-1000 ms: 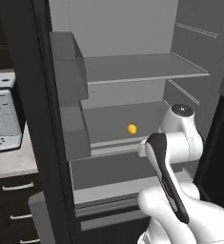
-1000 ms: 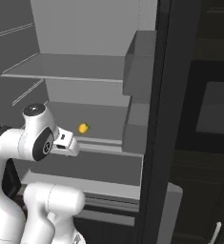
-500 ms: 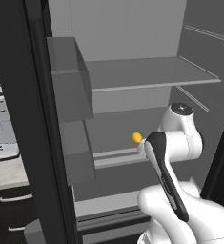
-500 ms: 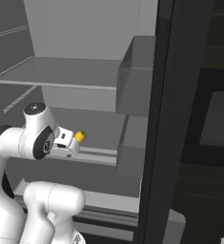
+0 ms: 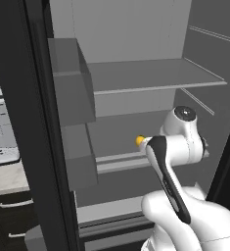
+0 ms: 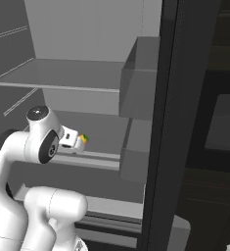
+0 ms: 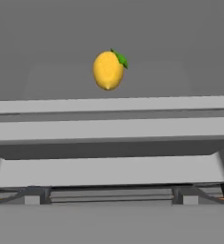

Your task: Retrieve a lemon from the fridge and place it on the cutting board with the fish.

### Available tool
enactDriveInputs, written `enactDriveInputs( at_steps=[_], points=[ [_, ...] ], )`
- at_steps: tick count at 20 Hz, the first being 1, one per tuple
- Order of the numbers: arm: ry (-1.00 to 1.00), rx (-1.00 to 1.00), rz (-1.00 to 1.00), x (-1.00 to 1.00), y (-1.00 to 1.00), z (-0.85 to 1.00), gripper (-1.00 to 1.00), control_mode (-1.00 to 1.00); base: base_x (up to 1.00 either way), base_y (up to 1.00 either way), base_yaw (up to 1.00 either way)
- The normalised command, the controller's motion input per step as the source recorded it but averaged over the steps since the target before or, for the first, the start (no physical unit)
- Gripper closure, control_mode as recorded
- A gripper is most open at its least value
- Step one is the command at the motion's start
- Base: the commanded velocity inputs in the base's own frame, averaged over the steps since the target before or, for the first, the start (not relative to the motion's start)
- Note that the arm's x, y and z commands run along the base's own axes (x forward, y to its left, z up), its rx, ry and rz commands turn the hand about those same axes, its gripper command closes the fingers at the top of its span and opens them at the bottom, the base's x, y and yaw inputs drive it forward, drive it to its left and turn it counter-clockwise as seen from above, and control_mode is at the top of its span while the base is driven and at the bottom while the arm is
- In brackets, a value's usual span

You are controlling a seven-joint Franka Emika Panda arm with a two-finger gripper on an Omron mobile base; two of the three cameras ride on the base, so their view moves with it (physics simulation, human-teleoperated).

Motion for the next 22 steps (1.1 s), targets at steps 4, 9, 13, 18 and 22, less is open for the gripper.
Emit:
enactDriveInputs(
  at_steps=[4,9,13,18,22],
  points=[
    [-0.09,0.00,-0.04,0.31,-0.01,0.01,-1.00,-1.00,0.00,0.00,0.00],
    [-0.08,0.02,-0.06,0.33,-0.03,0.00,-1.00,-1.00,0.00,0.00,0.00],
    [0.00,0.00,-0.07,0.43,0.00,0.00,-1.00,-1.00,0.00,0.00,0.00],
    [0.00,0.00,-0.01,0.39,0.00,0.00,-1.00,-1.00,0.00,0.00,0.00],
    [0.00,0.00,0.00,0.49,0.00,-0.01,-1.00,-1.00,0.00,0.00,0.00]
  ],
)
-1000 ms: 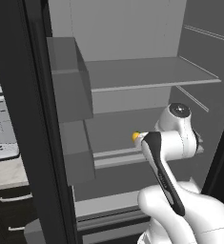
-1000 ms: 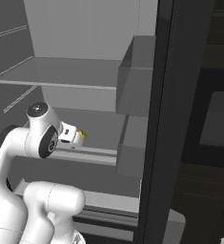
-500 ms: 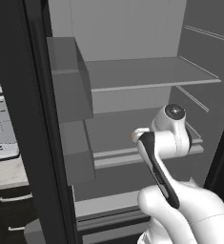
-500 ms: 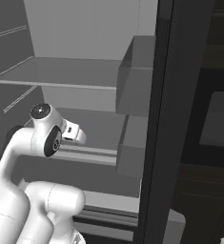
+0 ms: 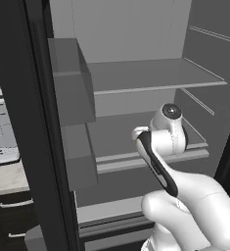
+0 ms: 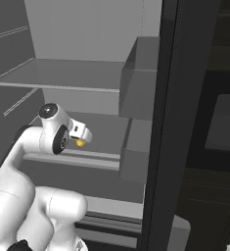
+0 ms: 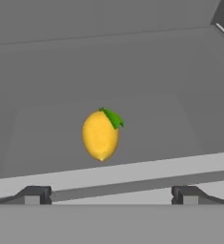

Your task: Retrieve a lemon from the fridge and place it on the cutting board with the fish.

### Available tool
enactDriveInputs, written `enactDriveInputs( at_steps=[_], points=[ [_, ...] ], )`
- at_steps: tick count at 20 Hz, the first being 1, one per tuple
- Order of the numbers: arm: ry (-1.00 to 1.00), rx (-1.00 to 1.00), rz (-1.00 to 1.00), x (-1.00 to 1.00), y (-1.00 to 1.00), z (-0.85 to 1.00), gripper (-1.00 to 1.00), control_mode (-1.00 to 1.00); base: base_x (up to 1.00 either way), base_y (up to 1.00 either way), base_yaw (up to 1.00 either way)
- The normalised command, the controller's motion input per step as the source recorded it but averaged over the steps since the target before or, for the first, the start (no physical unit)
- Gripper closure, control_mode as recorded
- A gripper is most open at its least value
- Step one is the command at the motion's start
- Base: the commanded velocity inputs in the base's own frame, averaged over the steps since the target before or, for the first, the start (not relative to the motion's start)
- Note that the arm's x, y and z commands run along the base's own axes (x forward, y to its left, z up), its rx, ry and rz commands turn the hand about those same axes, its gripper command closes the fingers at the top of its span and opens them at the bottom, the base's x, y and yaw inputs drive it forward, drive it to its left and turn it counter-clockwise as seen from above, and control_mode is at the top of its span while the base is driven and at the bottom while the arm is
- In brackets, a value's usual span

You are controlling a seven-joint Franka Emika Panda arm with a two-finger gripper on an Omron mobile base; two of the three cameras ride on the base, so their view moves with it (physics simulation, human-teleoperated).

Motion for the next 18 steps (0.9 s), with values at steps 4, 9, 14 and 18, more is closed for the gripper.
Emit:
enactDriveInputs(
  at_steps=[4,9,14,18],
  points=[
    [0.00,0.00,0.00,0.44,0.07,-0.04,-1.00,-1.00,0.00,0.00,0.00],
    [0.00,0.00,0.00,0.24,0.11,-0.16,-1.00,-1.00,0.00,0.00,0.00],
    [0.02,0.00,0.00,0.16,0.02,-0.18,-1.00,-1.00,0.00,0.00,0.00],
    [0.07,0.00,0.00,0.01,0.00,-0.23,-1.00,-1.00,0.00,0.00,0.00]
  ],
)
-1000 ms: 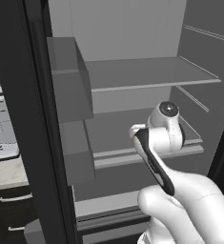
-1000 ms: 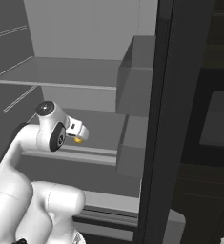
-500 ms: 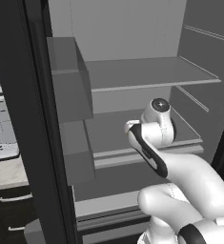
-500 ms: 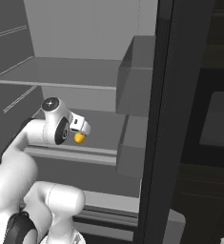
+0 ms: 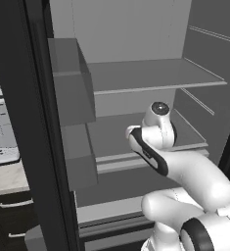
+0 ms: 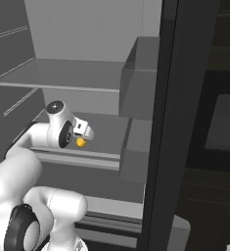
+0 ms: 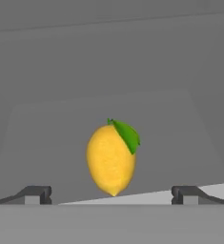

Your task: Retrieve a lemon from the fridge and place it on the cutting board with the fish.

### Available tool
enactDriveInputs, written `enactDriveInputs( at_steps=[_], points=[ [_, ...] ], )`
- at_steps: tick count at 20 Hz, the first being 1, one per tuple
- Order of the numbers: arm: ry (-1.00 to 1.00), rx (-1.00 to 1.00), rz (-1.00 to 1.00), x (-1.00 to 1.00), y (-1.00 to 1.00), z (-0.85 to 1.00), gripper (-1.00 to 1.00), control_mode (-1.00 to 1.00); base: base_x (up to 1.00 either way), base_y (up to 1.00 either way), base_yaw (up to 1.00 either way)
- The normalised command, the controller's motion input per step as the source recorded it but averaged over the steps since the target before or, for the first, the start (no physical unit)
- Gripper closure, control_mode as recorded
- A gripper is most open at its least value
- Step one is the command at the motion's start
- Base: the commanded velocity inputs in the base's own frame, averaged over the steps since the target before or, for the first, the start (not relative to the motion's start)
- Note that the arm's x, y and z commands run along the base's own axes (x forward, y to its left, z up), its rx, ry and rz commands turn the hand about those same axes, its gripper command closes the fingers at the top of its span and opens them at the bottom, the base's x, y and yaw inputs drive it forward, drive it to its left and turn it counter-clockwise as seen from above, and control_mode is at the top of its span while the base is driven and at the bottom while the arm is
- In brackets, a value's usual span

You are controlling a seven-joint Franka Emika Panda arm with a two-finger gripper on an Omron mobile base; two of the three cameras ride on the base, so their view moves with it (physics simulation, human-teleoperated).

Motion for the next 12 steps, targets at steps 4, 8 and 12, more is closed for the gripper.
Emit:
enactDriveInputs(
  at_steps=[4,8,12],
  points=[
    [0.07,0.00,0.00,0.00,0.00,-0.22,-1.00,-1.00,0.00,0.00,0.00],
    [0.02,0.00,0.00,0.25,0.00,-0.06,-1.00,-1.00,0.00,0.00,0.00],
    [0.00,0.00,0.00,0.26,0.00,0.00,-1.00,-1.00,0.00,0.00,0.00]
  ],
)
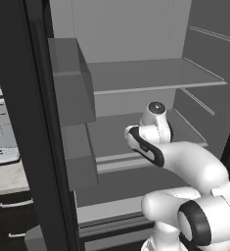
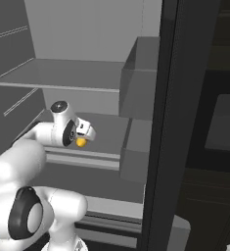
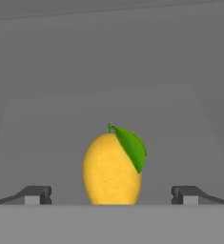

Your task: Retrieve a lemon from the fridge and place it on the cutting board with the fish.

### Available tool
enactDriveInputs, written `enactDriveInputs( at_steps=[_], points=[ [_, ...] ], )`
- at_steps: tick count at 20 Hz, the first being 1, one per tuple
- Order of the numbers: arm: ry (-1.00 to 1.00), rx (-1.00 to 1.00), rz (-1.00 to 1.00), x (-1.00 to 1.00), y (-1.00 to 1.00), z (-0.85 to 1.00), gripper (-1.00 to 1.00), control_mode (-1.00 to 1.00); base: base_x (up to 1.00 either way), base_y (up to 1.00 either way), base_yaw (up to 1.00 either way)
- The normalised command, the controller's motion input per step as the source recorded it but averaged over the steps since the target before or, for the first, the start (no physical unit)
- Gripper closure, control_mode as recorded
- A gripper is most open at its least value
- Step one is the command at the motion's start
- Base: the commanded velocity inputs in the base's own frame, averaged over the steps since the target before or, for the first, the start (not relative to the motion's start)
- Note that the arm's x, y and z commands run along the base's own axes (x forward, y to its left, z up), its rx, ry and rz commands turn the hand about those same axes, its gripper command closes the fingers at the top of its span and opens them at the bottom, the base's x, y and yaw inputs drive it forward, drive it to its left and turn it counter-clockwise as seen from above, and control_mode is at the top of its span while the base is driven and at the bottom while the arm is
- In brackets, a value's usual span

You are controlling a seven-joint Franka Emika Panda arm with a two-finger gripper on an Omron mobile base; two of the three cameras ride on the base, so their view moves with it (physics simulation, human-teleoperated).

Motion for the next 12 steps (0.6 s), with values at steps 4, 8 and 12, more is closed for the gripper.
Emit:
enactDriveInputs(
  at_steps=[4,8,12],
  points=[
    [0.04,0.00,0.00,0.20,0.00,-0.06,-1.00,-1.00,0.00,0.00,0.00],
    [0.05,0.00,0.00,0.14,0.00,-0.14,-1.00,-1.00,0.00,0.00,0.00],
    [0.08,0.00,0.00,0.08,0.00,-0.16,-1.00,-1.00,0.00,0.00,0.00]
  ],
)
